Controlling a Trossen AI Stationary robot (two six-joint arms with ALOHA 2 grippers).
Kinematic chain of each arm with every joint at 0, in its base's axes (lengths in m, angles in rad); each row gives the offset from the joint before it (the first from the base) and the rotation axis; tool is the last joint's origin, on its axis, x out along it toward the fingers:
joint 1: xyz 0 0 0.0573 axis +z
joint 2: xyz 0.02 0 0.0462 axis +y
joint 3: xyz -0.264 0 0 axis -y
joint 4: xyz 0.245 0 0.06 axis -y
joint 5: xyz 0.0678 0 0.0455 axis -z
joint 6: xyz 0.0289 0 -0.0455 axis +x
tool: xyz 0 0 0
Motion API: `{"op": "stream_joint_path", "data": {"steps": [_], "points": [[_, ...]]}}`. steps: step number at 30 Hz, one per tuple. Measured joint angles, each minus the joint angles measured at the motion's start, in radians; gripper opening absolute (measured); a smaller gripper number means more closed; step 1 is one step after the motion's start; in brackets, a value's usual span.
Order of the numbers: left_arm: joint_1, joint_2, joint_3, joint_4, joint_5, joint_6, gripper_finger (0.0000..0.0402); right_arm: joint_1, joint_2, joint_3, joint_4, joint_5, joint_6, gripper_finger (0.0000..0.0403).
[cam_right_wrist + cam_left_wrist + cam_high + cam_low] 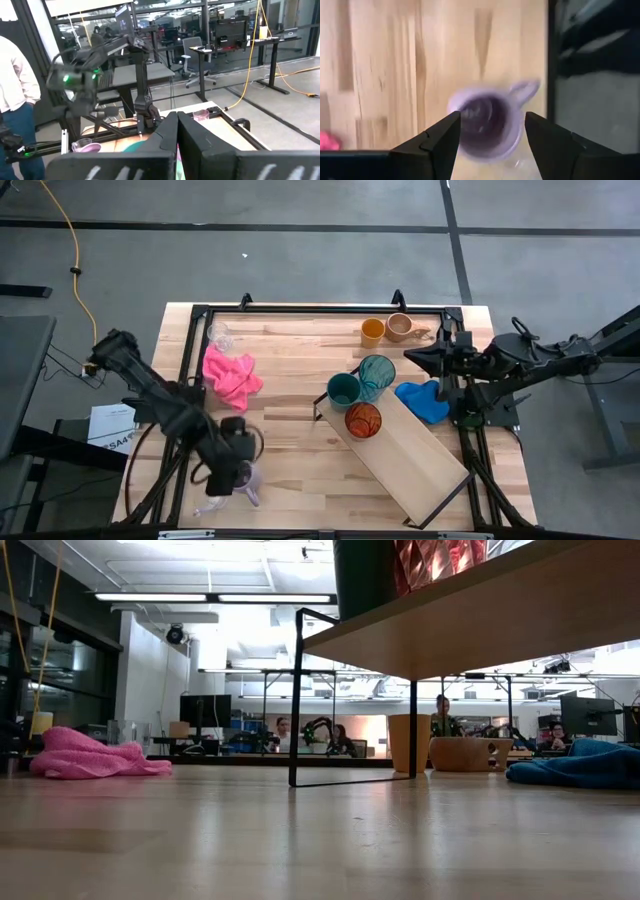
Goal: Stack small to large cups/mugs on shelf
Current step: Put the purple mug on the shelf
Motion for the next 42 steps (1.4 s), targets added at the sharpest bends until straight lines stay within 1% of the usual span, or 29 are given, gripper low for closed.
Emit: {"op": "stream_joint_path", "data": {"steps": [3, 7, 12, 17, 24, 27, 30, 33, 36, 37, 39, 42], "points": [[-0.028, 0.054, -0.003, -0.044, -0.019, -0.031, 0.0204, 0.0, 0.0, 0.0, -0.006, 0.0, 0.0, 0.0], [-0.027, 0.106, -0.004, -0.093, -0.072, -0.066, 0.0203, 0.0, 0.0, 0.0, -0.007, 0.0, 0.0, 0.0], [-0.028, 0.133, -0.011, -0.089, -0.04, -0.063, 0.0202, 0.0, 0.0, 0.0, -0.008, 0.0, 0.0, 0.0], [-0.027, 0.134, -0.081, -0.052, -0.007, -0.066, 0.0202, 0.0, 0.001, 0.0, -0.014, 0.0, 0.0, 0.0], [-0.027, 0.134, -0.132, -0.009, -0.007, -0.067, 0.0194, 0.0, 0.0, 0.0, -0.014, 0.0, -0.001, 0.0], [-0.027, 0.134, -0.157, 0.009, -0.008, -0.067, 0.0177, 0.0, 0.0, 0.0, -0.014, 0.0, -0.002, 0.0], [-0.027, 0.134, -0.176, 0.03, -0.014, -0.067, 0.0146, 0.0, 0.0, 0.0, -0.014, 0.0, 0.0, 0.0], [-0.027, 0.134, -0.178, 0.038, -0.049, -0.068, 0.01, 0.0, 0.0, 0.0, -0.014, 0.0, 0.0, 0.0], [-0.027, 0.133, -0.178, 0.054, -0.072, -0.071, 0.0037, 0.0, 0.0, 0.0, -0.014, 0.0, 0.0, 0.0], [-0.027, 0.132, -0.178, 0.059, -0.071, -0.068, 0.0023, 0.0, 0.0, 0.0, -0.014, 0.0, 0.0, 0.0], [-0.027, 0.131, -0.176, 0.058, -0.075, -0.071, 0.0019, 0.0, 0.0, 0.0, -0.014, 0.0, 0.0, 0.0], [-0.027, 0.132, -0.154, 0.047, -0.092, -0.071, 0.0036, 0.0, 0.0, 0.0, -0.014, 0.001, 0.0, 0.0]]}}
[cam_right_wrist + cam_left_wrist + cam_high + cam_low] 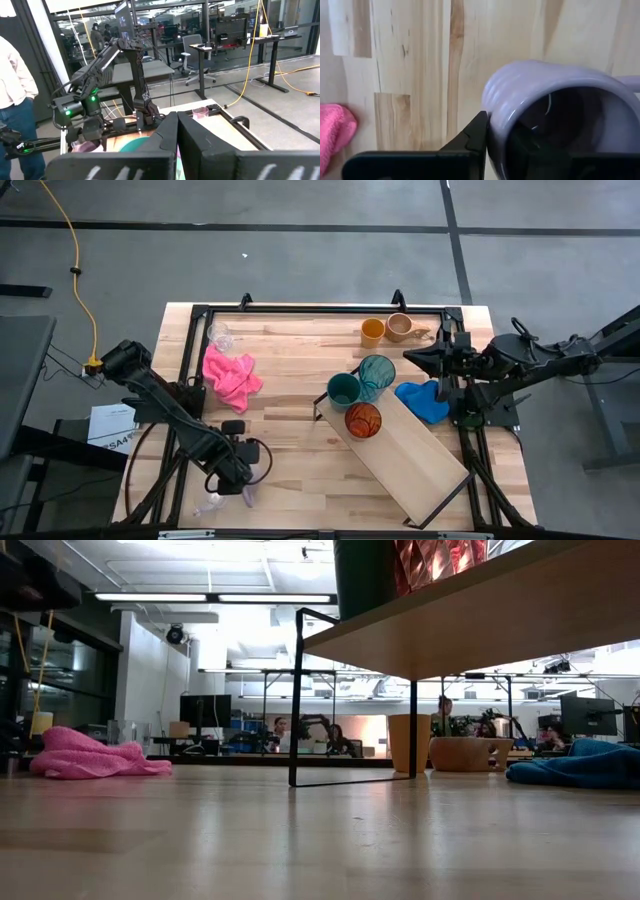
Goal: Stack small to large cups/mugs on shelf
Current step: Put the purple mug on the shelf
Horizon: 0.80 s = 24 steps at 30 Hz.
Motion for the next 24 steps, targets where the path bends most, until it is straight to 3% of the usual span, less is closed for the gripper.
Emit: {"op": "stream_joint_path", "data": {"steps": [8, 13, 20, 24], "points": [[0.057, -0.063, 0.096, -0.081, -0.047, 0.014, 0.0018, 0.0, 0.0, 0.0, 0.0, 0.0, 0.0, 0.0], [0.155, -0.146, 0.209, -0.217, -0.151, 0.048, 0.0018, 0.0, 0.0, 0.0, 0.0, 0.0, 0.0, 0.0], [0.411, -0.187, 0.421, -0.427, -0.337, 0.179, 0.0018, 0.0, 0.0, 0.0, 0.0, 0.0, 0.0, 0.0], [0.615, -0.187, 0.53, -0.397, -0.381, 0.331, 0.0018, 0.0, 0.0, 0.0, 0.0, 0.0, 0.0, 0.0]]}}
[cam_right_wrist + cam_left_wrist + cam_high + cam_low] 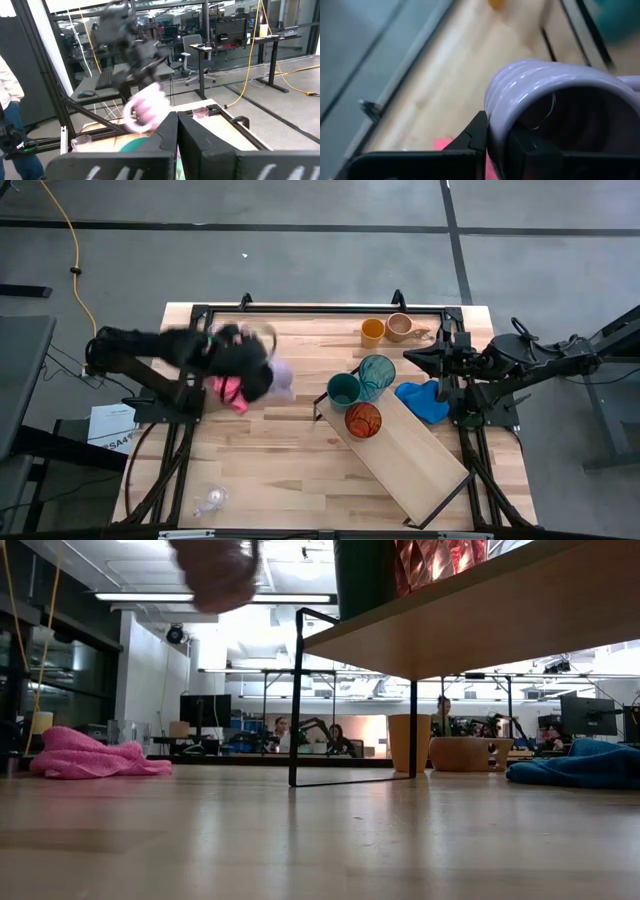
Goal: Stack small to large cups/mugs on shelf
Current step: Put the purple mug on the shelf
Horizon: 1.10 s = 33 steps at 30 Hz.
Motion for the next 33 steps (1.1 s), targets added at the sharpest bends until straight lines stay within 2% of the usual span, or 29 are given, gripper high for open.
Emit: {"op": "stream_joint_path", "data": {"steps": [3, 6, 11, 16, 23, 30, 33], "points": [[0.155, 0.018, 0.049, 0.06, 0.015, 0.129, 0.0018, 0.0, 0.0, 0.0, 0.0, 0.0, 0.0, 0.0], [0.292, 0.069, 0.075, 0.109, 0.089, 0.23, 0.0018, 0.0, 0.0, 0.0, 0.0, 0.0, 0.0, 0.0], [0.414, 0.217, 0.12, 0.122, 0.162, 0.3, 0.0018, 0.0, 0.0, 0.0, 0.0, 0.0, 0.0, 0.0], [0.455, 0.368, 0.183, 0.155, 0.292, 0.302, 0.0018, 0.0, 0.0, 0.0, 0.0, 0.0, 0.0, 0.0], [0.451, 0.509, 0.205, 0.184, 0.321, 0.293, 0.0018, 0.0, 0.0, 0.0, 0.0, 0.0, 0.001, 0.0], [0.453, 0.587, 0.205, 0.274, 0.325, 0.246, 0.0018, 0.0, 0.0, 0.0, 0.0, 0.0, 0.019, 0.0], [0.459, 0.621, 0.205, 0.286, 0.357, 0.226, 0.0018, 0.0, 0.0, 0.0, 0.001, 0.0, 0.019, 0.0]]}}
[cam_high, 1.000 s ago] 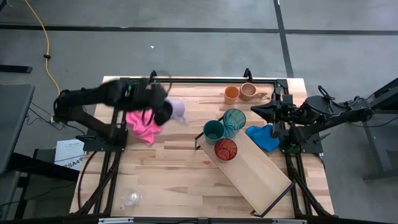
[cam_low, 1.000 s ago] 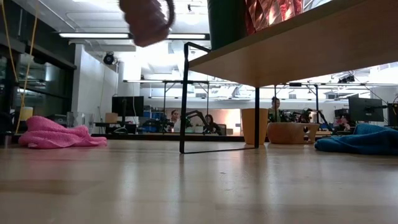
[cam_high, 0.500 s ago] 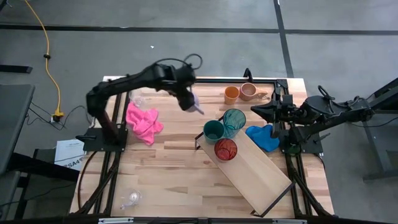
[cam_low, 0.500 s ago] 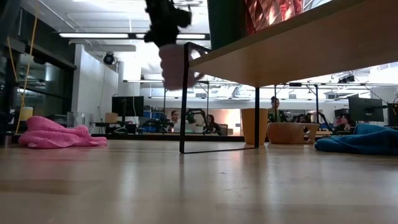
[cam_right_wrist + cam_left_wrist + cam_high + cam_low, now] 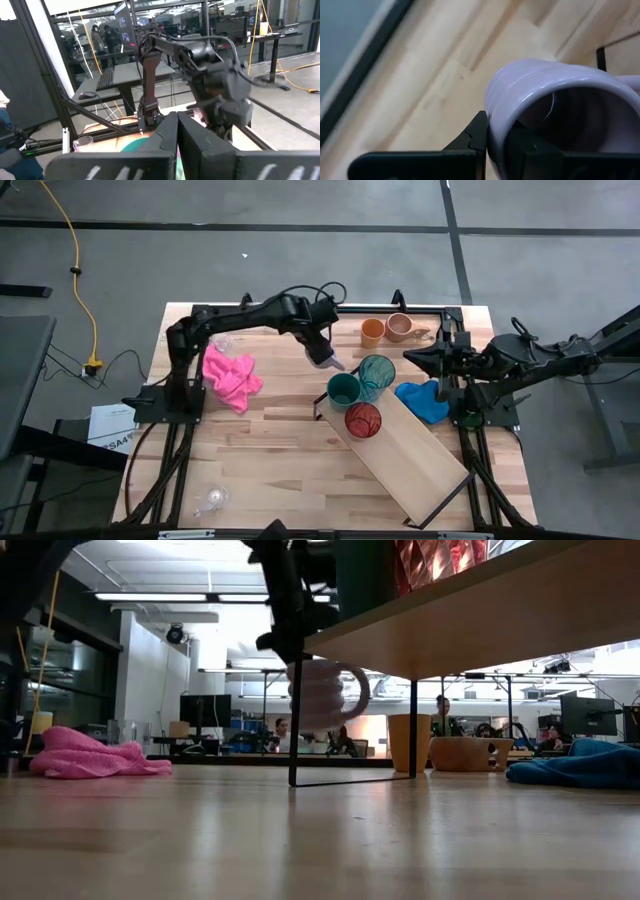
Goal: Stack small to large cups/mugs on shelf
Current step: Put the purple mug on the shelf
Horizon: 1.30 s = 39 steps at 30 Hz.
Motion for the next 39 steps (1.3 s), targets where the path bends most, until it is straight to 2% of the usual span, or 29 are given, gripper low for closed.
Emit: {"op": "stream_joint_path", "data": {"steps": [2, 7, 15, 31, 39], "points": [[0.001, 0.022, 0.0, -0.006, 0.028, -0.016, 0.0018, 0.0, 0.0, 0.0, 0.001, 0.0, 0.0, 0.0], [0.001, 0.071, -0.001, 0.003, 0.022, -0.042, 0.0018, 0.0, 0.0, 0.0, 0.002, 0.0, 0.0, 0.0], [0.001, 0.089, -0.001, 0.098, 0.02, -0.099, 0.0018, 0.0, 0.0, 0.0, 0.003, 0.0, 0.0, 0.0], [-0.001, 0.139, -0.002, 0.091, 0.031, -0.108, 0.0018, 0.0, 0.0, 0.0, 0.007, 0.0, -0.002, 0.0], [-0.001, 0.137, -0.001, 0.123, 0.034, -0.115, 0.0057, 0.0, 0.0, 0.0, 0.007, 0.0, -0.003, 0.0]]}}
